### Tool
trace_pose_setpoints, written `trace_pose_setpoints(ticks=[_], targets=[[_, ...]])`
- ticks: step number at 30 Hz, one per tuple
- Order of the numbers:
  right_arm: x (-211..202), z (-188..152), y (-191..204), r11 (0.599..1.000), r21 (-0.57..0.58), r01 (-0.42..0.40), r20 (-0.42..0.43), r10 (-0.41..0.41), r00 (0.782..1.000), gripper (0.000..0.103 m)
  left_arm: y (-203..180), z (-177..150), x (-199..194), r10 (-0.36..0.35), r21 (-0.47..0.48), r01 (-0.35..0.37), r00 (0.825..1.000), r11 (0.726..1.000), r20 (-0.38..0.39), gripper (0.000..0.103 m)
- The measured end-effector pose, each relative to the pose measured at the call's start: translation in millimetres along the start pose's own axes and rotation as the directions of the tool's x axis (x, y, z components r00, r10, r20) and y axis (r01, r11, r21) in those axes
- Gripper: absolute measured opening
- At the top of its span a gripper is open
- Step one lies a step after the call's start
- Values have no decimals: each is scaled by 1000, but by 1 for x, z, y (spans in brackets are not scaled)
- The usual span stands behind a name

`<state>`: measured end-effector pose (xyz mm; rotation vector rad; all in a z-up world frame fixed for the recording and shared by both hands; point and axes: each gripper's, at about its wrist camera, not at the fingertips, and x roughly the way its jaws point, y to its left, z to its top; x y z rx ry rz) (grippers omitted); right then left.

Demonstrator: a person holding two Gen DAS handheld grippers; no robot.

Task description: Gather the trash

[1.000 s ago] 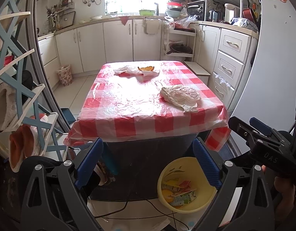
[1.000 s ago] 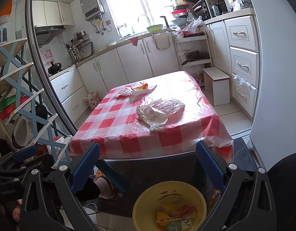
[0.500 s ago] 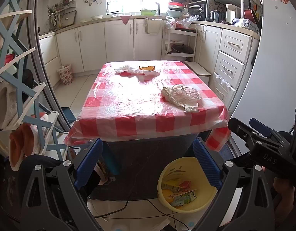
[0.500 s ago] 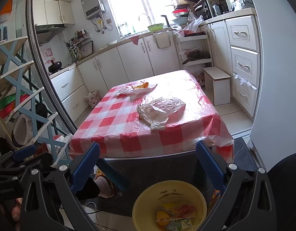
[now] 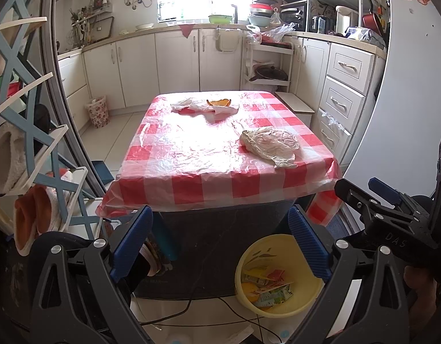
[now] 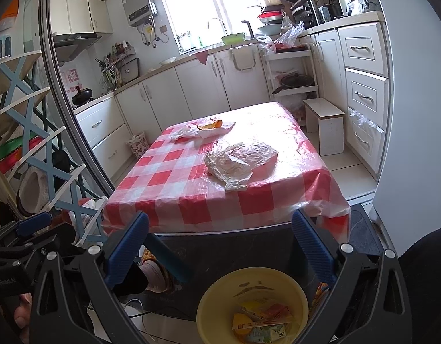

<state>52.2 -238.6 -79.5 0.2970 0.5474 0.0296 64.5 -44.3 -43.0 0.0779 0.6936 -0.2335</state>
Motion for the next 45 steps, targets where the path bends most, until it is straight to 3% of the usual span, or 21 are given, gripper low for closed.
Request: trace_pose_setpoints(ticks=[45], targets=[[-2, 0, 4, 999, -34, -9, -2, 8, 1000, 96, -1, -3, -1, 13, -1, -13, 1000, 1000, 8, 93]])
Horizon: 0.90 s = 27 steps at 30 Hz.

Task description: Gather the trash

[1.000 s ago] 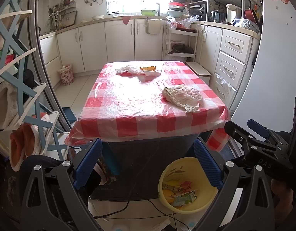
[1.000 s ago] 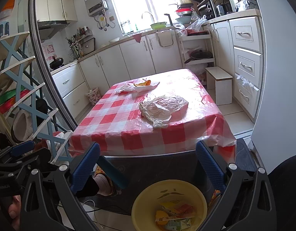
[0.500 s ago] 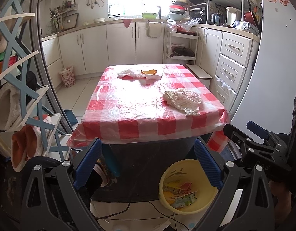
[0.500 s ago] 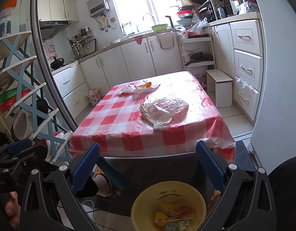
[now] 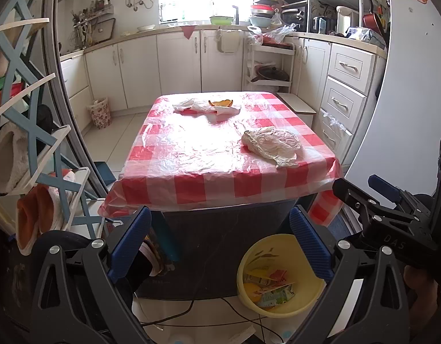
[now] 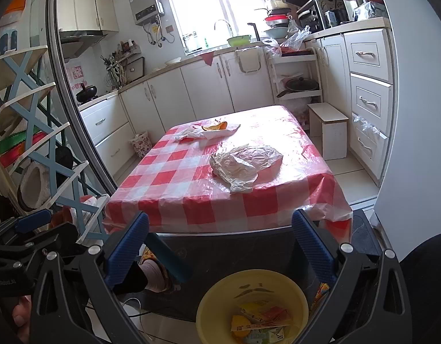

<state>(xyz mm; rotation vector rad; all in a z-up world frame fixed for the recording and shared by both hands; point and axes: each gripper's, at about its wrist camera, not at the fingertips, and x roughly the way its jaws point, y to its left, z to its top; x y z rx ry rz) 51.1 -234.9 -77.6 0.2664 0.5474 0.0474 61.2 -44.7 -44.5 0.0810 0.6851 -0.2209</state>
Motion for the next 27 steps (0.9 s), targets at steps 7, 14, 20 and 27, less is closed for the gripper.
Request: trace_pose_setpoints(ticks=[7, 14, 20, 27], targets=[[1, 0, 0, 1000, -1, 0, -1, 0, 1000, 96, 1, 0, 0, 0, 0, 0, 1000, 1000, 0, 94], [0, 0, 1, 1000, 0, 0, -1, 0, 1000, 96, 1, -1, 0, 0, 1, 0, 1000, 1000, -1, 94], [0, 0, 0, 1000, 3, -3, -2, 3, 1000, 96, 3, -2, 2, -3, -2, 3, 1000, 1000, -4, 94], [17, 27, -11, 998, 62, -20, -18, 21, 1000, 96, 14, 11, 20, 21, -8, -21, 1000, 1000, -4, 94]])
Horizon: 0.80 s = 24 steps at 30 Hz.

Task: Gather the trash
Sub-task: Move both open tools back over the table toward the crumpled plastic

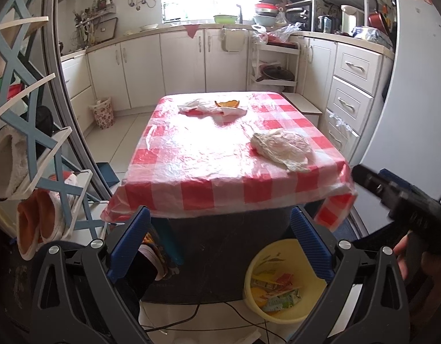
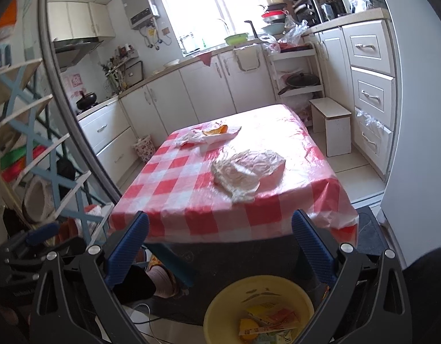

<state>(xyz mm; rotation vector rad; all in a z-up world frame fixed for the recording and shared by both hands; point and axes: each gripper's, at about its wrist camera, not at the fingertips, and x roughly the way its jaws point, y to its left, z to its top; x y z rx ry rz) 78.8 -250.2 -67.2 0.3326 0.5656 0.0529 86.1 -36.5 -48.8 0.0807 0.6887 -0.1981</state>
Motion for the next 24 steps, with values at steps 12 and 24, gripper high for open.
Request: trace_pose_setpoints(ticks=[12, 24], targets=[[123, 62, -15, 998, -42, 44, -212, -52, 976, 95, 12, 42, 64, 9, 12, -9, 999, 1000, -40, 94], [227, 59, -20, 984, 162, -68, -400, 129, 907, 95, 29, 62, 146, 10, -20, -13, 990, 1000, -140, 95]])
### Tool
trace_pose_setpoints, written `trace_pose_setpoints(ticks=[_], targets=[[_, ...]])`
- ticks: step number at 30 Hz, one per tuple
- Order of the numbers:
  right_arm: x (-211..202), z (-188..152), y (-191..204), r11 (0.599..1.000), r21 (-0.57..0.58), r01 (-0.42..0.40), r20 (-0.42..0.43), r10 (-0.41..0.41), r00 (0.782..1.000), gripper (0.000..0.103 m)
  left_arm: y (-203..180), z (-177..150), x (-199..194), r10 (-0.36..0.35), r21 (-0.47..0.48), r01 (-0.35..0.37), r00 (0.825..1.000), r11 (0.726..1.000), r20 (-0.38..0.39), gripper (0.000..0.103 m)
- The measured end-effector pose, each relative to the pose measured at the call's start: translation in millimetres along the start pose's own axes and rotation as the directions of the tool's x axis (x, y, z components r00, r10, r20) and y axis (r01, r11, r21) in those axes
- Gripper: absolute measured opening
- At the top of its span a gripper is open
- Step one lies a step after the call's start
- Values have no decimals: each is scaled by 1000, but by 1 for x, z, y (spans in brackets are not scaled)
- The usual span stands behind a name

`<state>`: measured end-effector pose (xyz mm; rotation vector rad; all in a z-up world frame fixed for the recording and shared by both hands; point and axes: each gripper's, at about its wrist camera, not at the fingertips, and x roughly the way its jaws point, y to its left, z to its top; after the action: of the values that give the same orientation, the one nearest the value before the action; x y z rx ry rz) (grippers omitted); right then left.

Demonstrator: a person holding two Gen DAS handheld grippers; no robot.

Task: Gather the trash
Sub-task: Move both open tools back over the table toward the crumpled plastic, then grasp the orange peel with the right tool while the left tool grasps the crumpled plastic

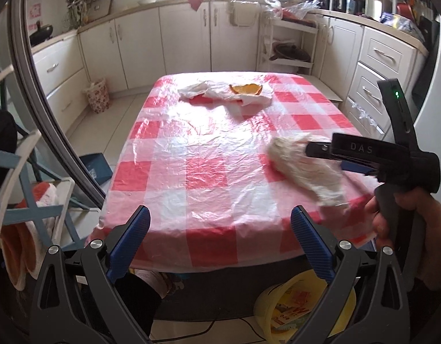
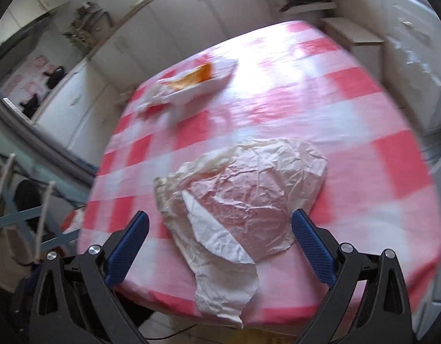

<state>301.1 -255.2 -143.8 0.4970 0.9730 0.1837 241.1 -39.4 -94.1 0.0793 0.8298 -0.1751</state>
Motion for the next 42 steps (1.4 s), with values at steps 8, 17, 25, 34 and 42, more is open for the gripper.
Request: trace_pose_setpoints(ticks=[8, 17, 25, 34, 42], targets=[[19, 10, 24, 989, 44, -143, -72, 146, 987, 96, 20, 13, 29, 3, -44, -4, 999, 999, -40, 95], [12, 48, 8, 998, 51, -32, 33, 30, 999, 95, 20, 37, 47, -24, -69, 23, 1000, 997, -15, 95], [23, 82, 41, 994, -111, 15, 105, -3, 995, 95, 25, 28, 48, -57, -107, 53, 998, 993, -41, 95], [92, 156, 49, 984, -159, 82, 134, -61, 989, 70, 36, 23, 49, -51, -124, 44, 997, 991, -51, 95], [145, 176, 24, 984, -132, 119, 55, -113, 992, 41, 38, 32, 58, -75, -142, 64, 995, 988, -73, 95]])
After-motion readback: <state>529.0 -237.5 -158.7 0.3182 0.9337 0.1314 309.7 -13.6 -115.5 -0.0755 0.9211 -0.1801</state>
